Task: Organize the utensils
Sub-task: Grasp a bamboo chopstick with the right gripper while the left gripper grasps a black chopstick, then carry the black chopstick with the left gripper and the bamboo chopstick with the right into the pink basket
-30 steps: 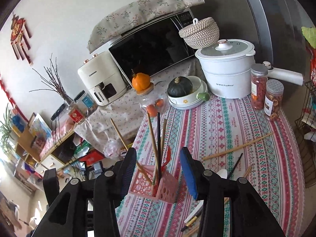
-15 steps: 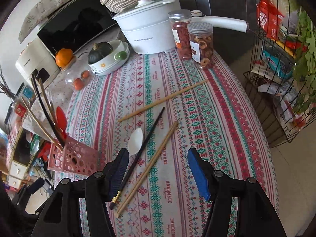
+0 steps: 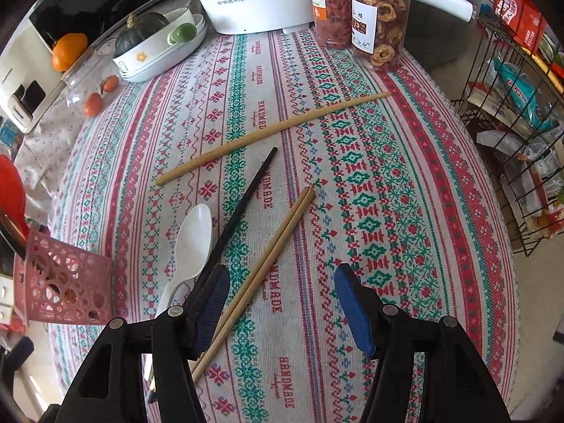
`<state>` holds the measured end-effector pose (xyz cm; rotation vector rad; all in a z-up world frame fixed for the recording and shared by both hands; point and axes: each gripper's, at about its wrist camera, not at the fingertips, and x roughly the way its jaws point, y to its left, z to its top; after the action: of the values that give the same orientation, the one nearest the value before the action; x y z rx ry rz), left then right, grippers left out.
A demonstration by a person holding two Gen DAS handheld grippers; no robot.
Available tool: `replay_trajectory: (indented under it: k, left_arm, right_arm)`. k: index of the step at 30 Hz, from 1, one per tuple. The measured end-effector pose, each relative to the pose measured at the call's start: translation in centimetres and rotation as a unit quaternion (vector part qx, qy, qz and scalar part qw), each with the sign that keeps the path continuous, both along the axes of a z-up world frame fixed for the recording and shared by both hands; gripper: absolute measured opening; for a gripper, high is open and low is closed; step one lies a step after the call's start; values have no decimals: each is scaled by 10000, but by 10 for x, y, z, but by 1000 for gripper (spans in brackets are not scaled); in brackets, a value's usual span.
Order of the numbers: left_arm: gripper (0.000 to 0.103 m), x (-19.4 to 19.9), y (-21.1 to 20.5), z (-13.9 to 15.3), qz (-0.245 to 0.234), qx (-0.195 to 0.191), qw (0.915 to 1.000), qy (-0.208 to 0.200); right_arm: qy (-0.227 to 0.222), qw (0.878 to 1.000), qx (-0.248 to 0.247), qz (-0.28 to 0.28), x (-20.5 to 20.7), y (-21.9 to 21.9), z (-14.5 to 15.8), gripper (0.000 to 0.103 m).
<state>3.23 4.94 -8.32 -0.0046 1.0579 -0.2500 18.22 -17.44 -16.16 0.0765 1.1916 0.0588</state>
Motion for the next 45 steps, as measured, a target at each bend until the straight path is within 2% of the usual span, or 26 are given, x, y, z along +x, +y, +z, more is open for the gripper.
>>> replay_trajectory:
  k: [3,4,5,6,7,8,10,13,15,21,23,28,33,35,36,42,45]
  left_arm:
    - [91,-2,-2,1,-74,29,10000,-23]
    - [91,-3,-3,2,-113,46,9999,-44]
    - [91,-5,-5,3,-166,56,9998,-80]
    - [91,-7,-7,4,-216,77,9997,-123]
    - [91,-8,-10,5,-269,112,9994,-159]
    - [91,-10,-13,6,-341,147,9991,-196]
    - [91,-14,-20,8,-489,215,9982,-281]
    - [90,-17,-32,11,-626,254,9970,-367]
    - [86,-16,-44,14,-718,269,9962,-411]
    - [62,1,-105,12,-1291,605,9892,-347]
    - [52,15,-125,12,-1316,637,9888,-312]
    - [43,69,-167,2,-1224,512,9911,49]
    - [29,129,-185,-16,-875,821,9927,135]
    - [14,151,-188,-27,-806,885,9925,256]
    - [11,160,-189,-32,-782,935,9920,326]
    - [10,187,-192,-59,-658,1154,9881,778]
    - [10,192,-193,-61,-648,1233,9863,882]
  right_arm:
    - [11,9995,-306,-38,4,7,-2,60]
    - [45,9989,-470,-66,4,10,-3,53]
    - [58,9977,-666,-72,3,12,-3,41]
    - [74,9977,-672,-41,1,12,-3,36]
    - [133,9979,-635,-29,1,10,-2,23]
    - [192,9983,-558,-24,1,6,-2,16]
    - [286,9990,-328,-35,0,-7,-1,8]
    - [431,9988,142,-156,-7,-32,2,7]
    - [395,9987,254,-208,-13,-46,9,7]
    - [64,9983,529,-225,-38,-88,41,7]
    - [-14,9981,589,-179,-47,-102,49,7]
    - [-154,9964,831,1,-57,-118,67,7]
    - [-218,9947,995,151,-57,-121,77,7]
    - [-228,9937,1085,162,-55,-121,80,7]
    - [-241,9931,1135,176,-53,-121,81,6]
    - [-168,9915,1271,222,-45,-119,81,6]
    - [-144,9912,1302,213,-43,-119,79,6]
